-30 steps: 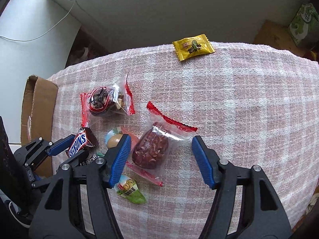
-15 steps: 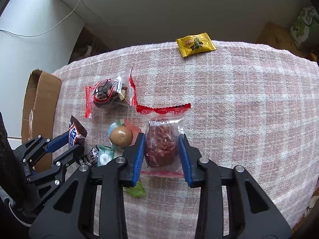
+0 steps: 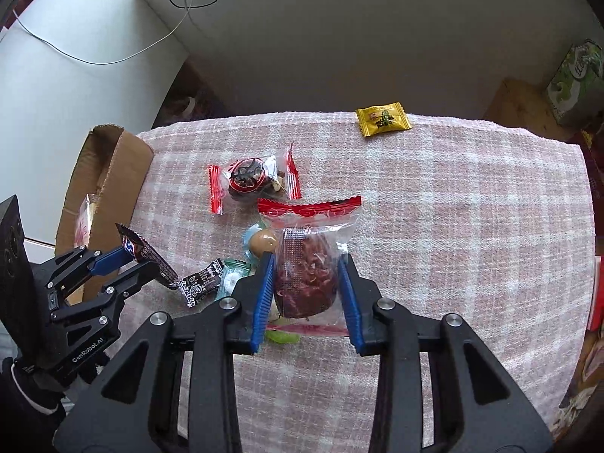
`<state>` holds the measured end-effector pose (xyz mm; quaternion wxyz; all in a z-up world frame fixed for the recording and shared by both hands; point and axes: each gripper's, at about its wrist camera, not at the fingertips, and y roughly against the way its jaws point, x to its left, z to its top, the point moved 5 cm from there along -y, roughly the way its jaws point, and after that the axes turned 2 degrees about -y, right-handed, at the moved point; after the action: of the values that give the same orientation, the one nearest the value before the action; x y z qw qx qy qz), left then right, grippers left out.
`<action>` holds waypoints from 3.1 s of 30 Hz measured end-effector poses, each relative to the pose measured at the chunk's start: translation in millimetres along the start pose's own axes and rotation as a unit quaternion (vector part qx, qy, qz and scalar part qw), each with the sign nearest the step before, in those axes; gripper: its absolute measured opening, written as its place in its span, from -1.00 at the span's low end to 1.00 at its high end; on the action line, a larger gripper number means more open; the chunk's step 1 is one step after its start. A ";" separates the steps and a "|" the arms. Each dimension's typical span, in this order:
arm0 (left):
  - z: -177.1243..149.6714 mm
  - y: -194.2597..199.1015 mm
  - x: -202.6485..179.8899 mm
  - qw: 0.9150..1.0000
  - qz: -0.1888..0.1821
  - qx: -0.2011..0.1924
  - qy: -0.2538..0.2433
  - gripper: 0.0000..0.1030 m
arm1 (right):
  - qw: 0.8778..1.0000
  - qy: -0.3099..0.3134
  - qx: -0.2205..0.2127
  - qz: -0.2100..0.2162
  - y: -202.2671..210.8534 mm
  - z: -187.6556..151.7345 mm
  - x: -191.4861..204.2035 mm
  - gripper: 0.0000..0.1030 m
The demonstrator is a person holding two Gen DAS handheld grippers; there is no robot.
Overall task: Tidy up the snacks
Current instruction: 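Carry the Snickers bar and red-topped bag into the box and open both grippers, then move both open grippers back over the remaining snacks on the table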
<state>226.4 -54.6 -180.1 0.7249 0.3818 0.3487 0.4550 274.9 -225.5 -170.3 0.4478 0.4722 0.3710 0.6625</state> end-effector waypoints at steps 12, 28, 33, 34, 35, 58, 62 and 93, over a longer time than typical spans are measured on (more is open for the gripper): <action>1.2 44.6 25.7 0.998 0.008 -0.042 0.037 -0.47 | 0.997 0.060 -0.025 0.029 19.3 12.1 71.3 -0.32; -1.0 91.5 106.1 0.989 0.055 -0.085 0.106 -0.47 | 0.987 0.142 -0.031 0.067 0.2 41.7 185.1 -0.32; -1.8 94.4 132.7 0.985 0.063 -0.089 0.132 -0.47 | 0.985 0.153 -0.026 0.076 -11.4 49.9 210.4 -0.32; -2.7 95.0 136.9 0.984 0.067 -0.090 0.135 -0.47 | 0.984 0.157 -0.026 0.077 -13.6 52.1 215.9 -0.32; -2.4 94.3 141.7 0.984 0.070 -0.090 0.138 -0.47 | 0.984 0.160 -0.025 0.076 -16.8 53.7 220.6 -0.32; -6.5 68.6 194.3 0.976 0.089 -0.053 0.194 -0.34 | 0.981 0.180 -0.002 0.077 -71.9 71.9 266.3 -0.03; -6.5 70.0 193.0 0.975 0.092 -0.053 0.195 -0.18 | 0.980 0.181 -0.006 0.079 -67.7 73.9 265.1 0.03; -4.5 77.3 83.1 0.990 0.029 -0.067 0.120 -0.17 | 0.994 0.103 -0.039 0.007 21.2 30.1 65.4 0.40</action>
<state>220.7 46.2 -128.0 0.6885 0.2853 0.3909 0.5402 288.6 -168.6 -123.3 0.4212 0.3862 0.3856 0.7244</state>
